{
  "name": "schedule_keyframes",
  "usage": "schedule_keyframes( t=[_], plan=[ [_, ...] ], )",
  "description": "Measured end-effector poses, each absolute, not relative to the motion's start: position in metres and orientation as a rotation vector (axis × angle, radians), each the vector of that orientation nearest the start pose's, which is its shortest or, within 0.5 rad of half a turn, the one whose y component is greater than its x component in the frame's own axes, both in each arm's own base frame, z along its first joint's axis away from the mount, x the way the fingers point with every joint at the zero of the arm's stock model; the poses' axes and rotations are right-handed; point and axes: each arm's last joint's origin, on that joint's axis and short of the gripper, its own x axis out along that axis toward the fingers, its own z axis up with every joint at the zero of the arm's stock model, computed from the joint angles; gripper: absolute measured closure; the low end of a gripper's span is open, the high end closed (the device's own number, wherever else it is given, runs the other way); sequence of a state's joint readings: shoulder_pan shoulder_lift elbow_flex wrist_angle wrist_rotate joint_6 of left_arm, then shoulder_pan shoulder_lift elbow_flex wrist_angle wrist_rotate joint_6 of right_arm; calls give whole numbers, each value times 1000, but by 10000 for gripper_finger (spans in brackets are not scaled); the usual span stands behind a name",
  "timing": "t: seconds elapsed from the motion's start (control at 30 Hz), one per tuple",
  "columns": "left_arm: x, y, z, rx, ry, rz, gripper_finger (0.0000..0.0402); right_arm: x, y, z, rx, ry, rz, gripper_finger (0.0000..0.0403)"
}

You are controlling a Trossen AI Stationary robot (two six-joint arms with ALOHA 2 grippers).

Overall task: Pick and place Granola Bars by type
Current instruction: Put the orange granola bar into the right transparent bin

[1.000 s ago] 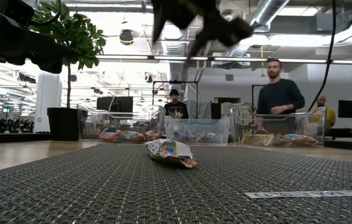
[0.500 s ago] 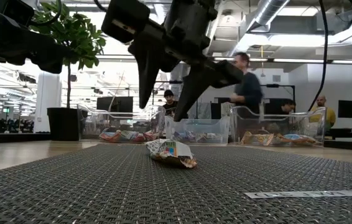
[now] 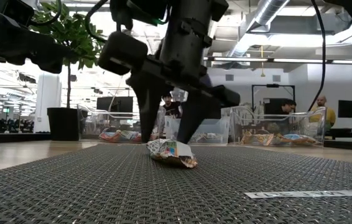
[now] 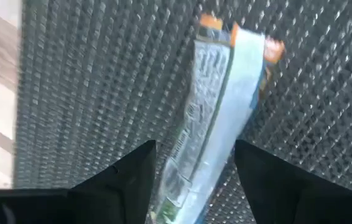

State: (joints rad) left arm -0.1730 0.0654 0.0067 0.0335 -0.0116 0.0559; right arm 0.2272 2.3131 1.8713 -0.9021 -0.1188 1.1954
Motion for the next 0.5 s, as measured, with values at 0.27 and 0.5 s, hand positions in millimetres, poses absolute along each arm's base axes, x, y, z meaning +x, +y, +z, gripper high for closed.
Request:
schedule_keyframes(
  t=[0.27, 0.5],
  plan=[
    [100, -17, 164, 58, 21, -162, 217, 454, 105, 154, 892, 1338, -540, 207],
    [100, -17, 164, 58, 21, -162, 217, 454, 105, 154, 872, 1342, -523, 260]
  ],
)
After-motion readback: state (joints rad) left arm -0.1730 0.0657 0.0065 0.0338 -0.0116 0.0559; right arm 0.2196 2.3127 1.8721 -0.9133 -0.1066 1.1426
